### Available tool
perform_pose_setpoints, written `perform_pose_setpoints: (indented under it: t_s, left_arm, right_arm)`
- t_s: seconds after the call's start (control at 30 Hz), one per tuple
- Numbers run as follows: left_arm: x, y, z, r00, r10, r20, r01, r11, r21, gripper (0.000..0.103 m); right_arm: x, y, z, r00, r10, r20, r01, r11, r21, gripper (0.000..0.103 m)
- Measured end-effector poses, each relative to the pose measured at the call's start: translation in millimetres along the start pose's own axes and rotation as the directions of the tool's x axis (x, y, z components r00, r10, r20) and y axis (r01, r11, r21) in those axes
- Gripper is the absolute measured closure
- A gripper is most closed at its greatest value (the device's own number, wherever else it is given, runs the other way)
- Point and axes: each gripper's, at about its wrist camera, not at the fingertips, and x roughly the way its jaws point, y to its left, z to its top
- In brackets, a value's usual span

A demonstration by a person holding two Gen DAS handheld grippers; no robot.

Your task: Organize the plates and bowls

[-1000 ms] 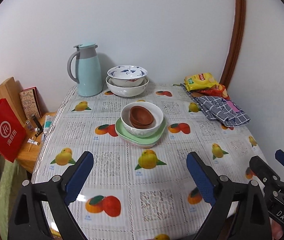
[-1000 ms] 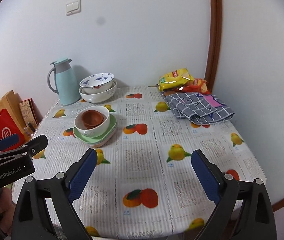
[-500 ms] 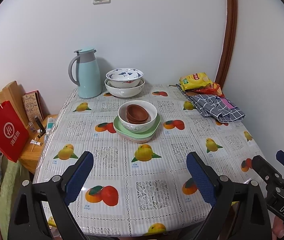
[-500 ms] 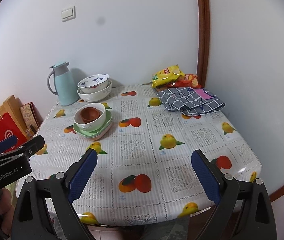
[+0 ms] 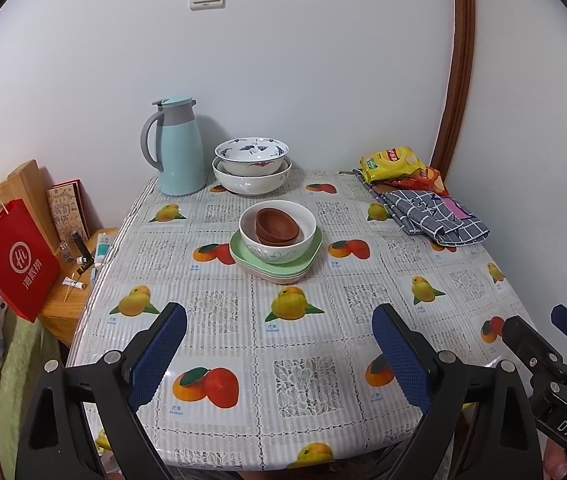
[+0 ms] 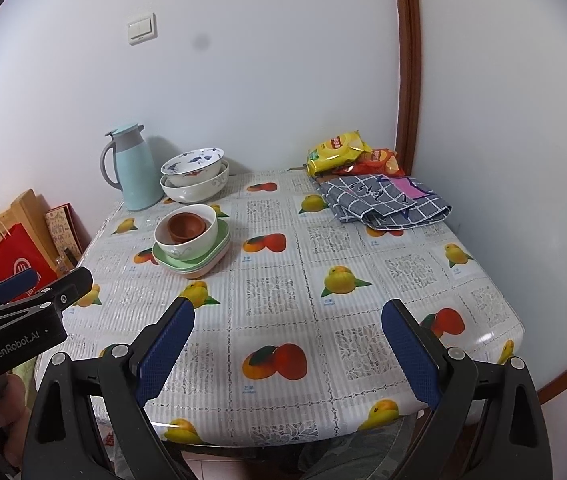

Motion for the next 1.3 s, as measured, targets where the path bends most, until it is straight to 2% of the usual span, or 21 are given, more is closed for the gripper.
perform_pose_setpoints:
  t_s: [1.3]
  left_arm:
    - [-2.9,3.9,-2.1,1.0,0.017,0.006,-0.017,1.0,-0.01,0.009]
  right_arm:
    - [1.3,4.1,-3.8,1.0,0.015,-0.004,-0.015,1.0,0.003,0.009]
